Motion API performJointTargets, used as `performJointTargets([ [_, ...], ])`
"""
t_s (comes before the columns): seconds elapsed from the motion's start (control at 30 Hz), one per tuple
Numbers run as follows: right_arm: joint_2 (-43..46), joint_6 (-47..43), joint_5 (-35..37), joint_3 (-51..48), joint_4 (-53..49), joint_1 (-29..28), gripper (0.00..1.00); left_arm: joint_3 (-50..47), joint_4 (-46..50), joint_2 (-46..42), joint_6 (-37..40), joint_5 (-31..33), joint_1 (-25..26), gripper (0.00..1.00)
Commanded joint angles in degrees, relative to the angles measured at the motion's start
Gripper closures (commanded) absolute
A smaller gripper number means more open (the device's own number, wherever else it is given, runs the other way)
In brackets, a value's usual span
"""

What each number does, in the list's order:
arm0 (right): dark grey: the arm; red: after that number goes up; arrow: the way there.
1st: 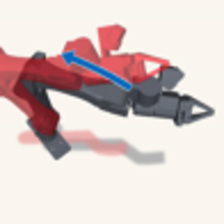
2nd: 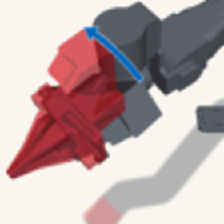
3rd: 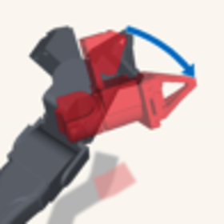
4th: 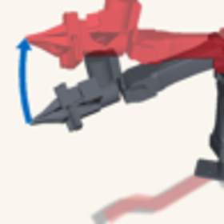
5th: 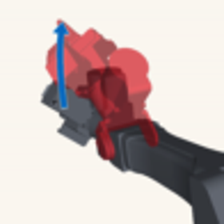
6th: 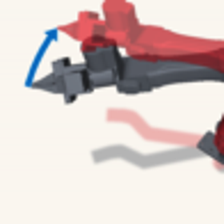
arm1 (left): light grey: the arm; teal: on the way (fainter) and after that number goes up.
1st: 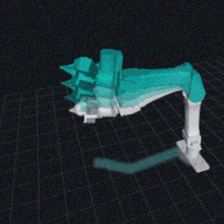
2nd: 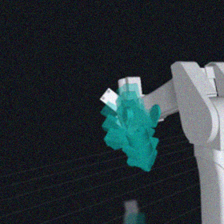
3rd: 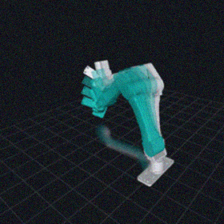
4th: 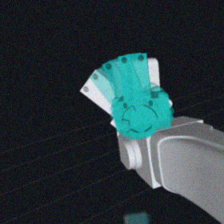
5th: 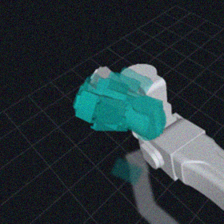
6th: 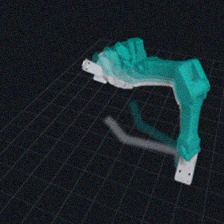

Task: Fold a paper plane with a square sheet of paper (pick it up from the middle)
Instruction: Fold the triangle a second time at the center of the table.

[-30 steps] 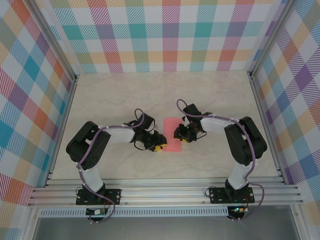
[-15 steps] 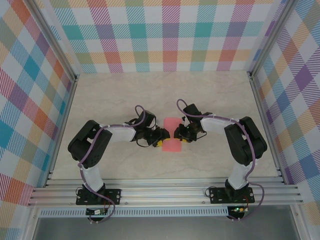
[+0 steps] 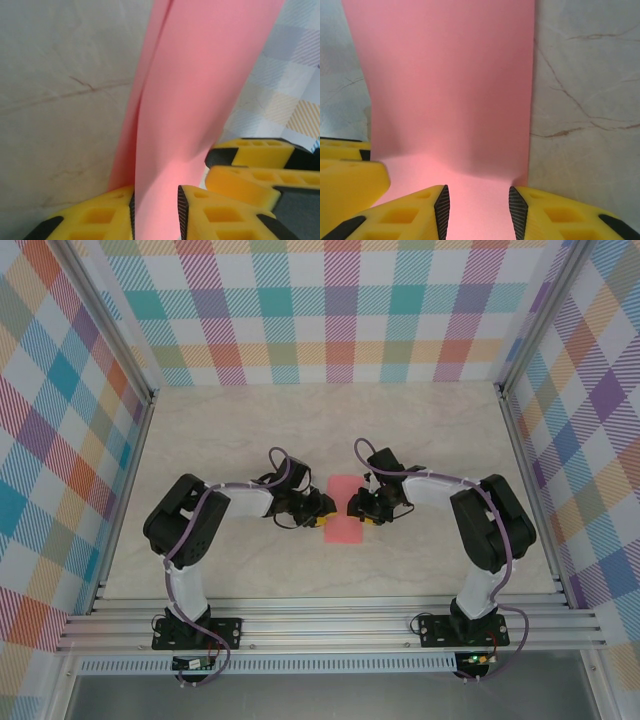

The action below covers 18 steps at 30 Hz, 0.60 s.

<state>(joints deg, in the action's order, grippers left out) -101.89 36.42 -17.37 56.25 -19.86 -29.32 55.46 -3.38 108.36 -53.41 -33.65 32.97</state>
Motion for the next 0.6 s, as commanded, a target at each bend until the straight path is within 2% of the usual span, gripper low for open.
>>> performJointTargets([
  [0.0, 0.4, -1.3, 1.2, -2.1, -0.6, -0.9, 0.59, 1.5, -0.9, 0.8, -0.6, -1.2, -1.1, 0.77],
  [0.3, 13.4, -3.0, 6.2, -9.7, 4.1, -2.6, 0.51, 4.3, 1.6, 1.2, 0.5, -2.6, -1.9, 0.88],
  [0.4, 17.6, -5.2, 10.6, -10.8, 4.1, -6.2, 0.47, 5.0, 2.8, 1.3, 0.9, -2.9, -1.9, 0.93],
  [0.57, 20.5, -8.3, 18.2, -9.7, 4.5, -14.7, 0.40, 5.1, 3.7, 0.9, 0.9, -2.9, -1.9, 0.95],
])
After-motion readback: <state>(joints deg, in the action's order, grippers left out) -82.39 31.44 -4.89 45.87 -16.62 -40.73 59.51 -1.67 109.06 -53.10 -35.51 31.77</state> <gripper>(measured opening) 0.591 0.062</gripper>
